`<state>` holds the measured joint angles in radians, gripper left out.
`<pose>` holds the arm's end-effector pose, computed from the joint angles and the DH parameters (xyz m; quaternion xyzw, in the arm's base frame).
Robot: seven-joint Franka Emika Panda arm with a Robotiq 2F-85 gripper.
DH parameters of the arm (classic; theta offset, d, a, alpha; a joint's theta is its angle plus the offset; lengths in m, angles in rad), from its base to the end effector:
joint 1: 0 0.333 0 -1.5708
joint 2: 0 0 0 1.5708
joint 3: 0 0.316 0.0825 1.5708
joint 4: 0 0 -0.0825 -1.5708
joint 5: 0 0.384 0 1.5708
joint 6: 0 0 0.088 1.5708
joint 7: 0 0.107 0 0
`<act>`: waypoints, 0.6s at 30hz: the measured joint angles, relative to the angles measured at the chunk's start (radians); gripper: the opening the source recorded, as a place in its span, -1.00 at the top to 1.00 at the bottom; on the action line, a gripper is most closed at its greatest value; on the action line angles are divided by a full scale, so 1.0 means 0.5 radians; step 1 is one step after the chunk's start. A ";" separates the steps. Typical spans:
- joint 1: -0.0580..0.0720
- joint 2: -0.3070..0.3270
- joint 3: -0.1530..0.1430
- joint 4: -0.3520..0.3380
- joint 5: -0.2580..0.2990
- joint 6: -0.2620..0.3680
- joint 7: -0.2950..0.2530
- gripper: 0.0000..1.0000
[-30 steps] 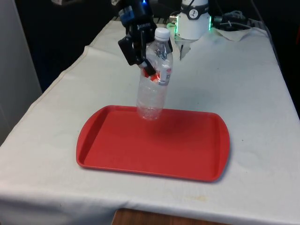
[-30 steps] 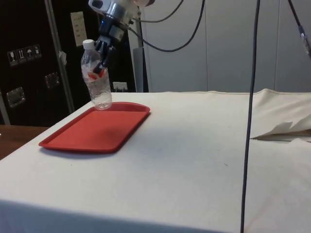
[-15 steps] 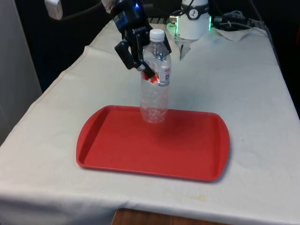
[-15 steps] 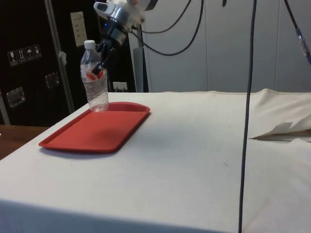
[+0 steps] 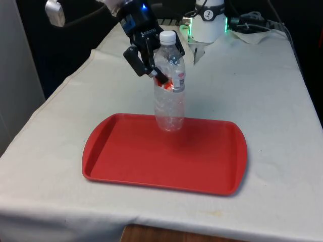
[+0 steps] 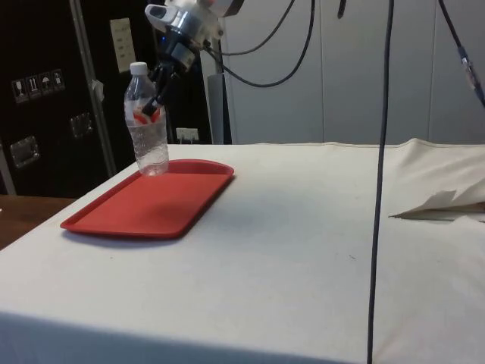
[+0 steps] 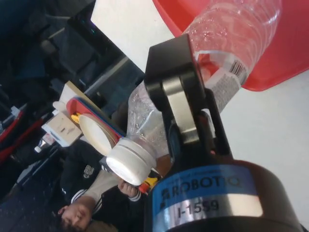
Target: Place the bottle upright on the tray.
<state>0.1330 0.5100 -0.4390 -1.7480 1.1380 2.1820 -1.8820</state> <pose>0.6557 -0.1404 0.3129 -0.8370 -0.4239 -0.3119 0.1500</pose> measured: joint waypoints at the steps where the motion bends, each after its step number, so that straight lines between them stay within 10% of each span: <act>1: 0.000 0.008 -0.002 0.008 0.000 -0.016 0.014 0.36; 18: 0.002 0.128 -0.034 0.128 -0.004 -0.118 0.104 0.36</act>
<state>0.1340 0.5740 -0.4560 -1.6840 1.1360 2.1230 -1.8300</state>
